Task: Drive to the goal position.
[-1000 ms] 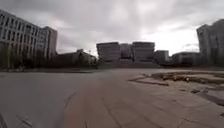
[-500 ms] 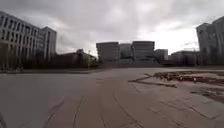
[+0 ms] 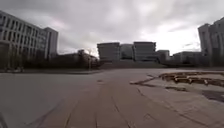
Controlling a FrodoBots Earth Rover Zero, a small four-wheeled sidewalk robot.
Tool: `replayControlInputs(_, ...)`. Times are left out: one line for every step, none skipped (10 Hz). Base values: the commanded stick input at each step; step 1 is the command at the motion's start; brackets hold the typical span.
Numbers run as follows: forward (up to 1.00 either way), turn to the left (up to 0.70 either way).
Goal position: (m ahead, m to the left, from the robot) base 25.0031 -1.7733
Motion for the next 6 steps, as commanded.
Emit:
replayControlInputs(1.0, 0.1)
replayControlInputs(1.0, 0.03)
replayControlInputs(1.0, -0.11)
replayControlInputs(1.0, -0.37)
replayControlInputs(1.0, -0.28)
replayControlInputs(1.0, -0.02)
